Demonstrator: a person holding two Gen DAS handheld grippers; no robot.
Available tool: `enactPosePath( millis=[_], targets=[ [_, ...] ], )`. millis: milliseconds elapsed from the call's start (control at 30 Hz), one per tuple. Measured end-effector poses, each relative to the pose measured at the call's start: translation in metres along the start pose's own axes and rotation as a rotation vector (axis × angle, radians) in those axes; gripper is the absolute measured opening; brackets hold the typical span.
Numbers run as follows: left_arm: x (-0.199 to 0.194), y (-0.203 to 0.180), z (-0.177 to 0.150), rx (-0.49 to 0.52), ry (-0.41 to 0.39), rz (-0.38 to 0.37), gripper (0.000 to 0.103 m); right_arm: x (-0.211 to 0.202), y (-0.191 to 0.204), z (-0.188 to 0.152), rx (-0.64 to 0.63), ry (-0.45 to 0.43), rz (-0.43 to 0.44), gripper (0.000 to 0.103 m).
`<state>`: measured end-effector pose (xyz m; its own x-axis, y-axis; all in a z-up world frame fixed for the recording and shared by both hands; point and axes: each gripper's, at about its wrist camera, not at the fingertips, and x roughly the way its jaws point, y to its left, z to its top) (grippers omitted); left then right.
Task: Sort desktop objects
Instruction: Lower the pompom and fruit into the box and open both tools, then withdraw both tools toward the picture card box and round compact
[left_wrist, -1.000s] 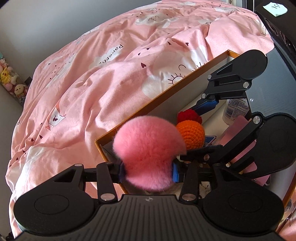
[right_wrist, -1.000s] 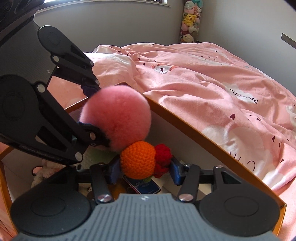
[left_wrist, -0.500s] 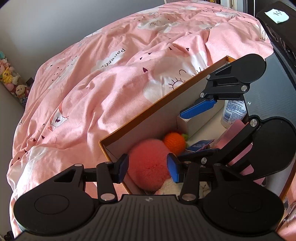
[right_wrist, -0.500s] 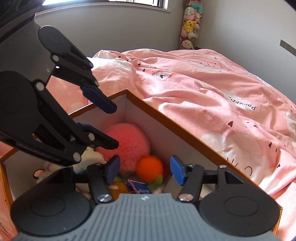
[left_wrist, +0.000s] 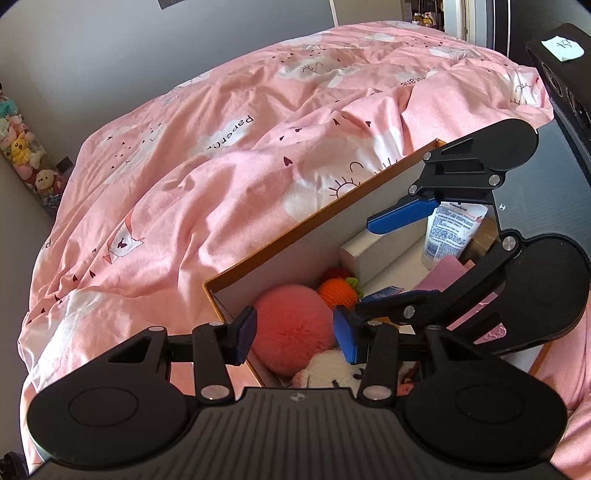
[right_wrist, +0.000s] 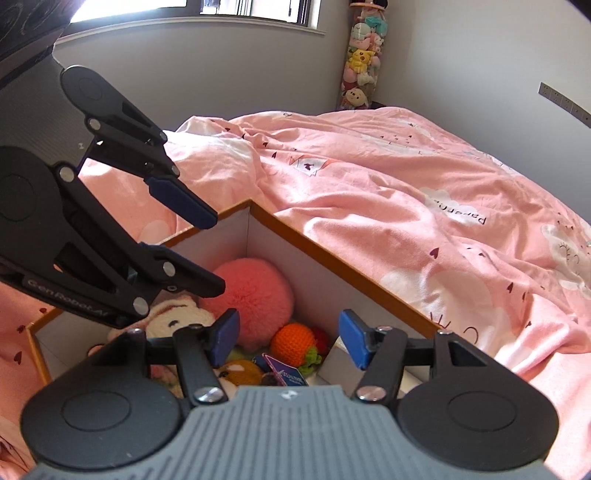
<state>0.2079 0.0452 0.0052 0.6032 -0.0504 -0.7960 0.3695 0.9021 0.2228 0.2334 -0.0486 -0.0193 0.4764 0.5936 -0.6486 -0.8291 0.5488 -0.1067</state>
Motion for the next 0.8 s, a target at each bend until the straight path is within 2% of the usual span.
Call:
enactPosePath(
  millis=[267,367,433,500,667,800],
  targets=[
    [-0.044,-0.019,-0.015,0.014,-0.047,-0.023,0.053,-0.055,0.018,-0.003,0.036,-0.040,0.000,0.061],
    [-0.060,-0.029,-0.026,0.015,-0.061,-0.036,0.053,-0.078,0.026,-0.010,0.062,-0.063,-0.005,0.050],
    [-0.069,-0.035,-0.034,0.000,-0.064,-0.059,0.053,-0.090,0.030,-0.016,0.088,-0.064,0.004,0.049],
    [-0.076,-0.041,-0.043,-0.018,-0.059,-0.084,0.053,-0.100,0.035,-0.024,0.116,-0.056,0.011,0.045],
    [-0.075,-0.061,-0.071,-0.066,0.001,-0.174,0.053,-0.117,0.049,-0.050,0.149,0.010,0.009,0.029],
    [-0.055,-0.076,-0.094,-0.144,0.099,-0.251,0.053,-0.115,0.059,-0.082,0.186,0.140,0.001,0.027]
  ],
)
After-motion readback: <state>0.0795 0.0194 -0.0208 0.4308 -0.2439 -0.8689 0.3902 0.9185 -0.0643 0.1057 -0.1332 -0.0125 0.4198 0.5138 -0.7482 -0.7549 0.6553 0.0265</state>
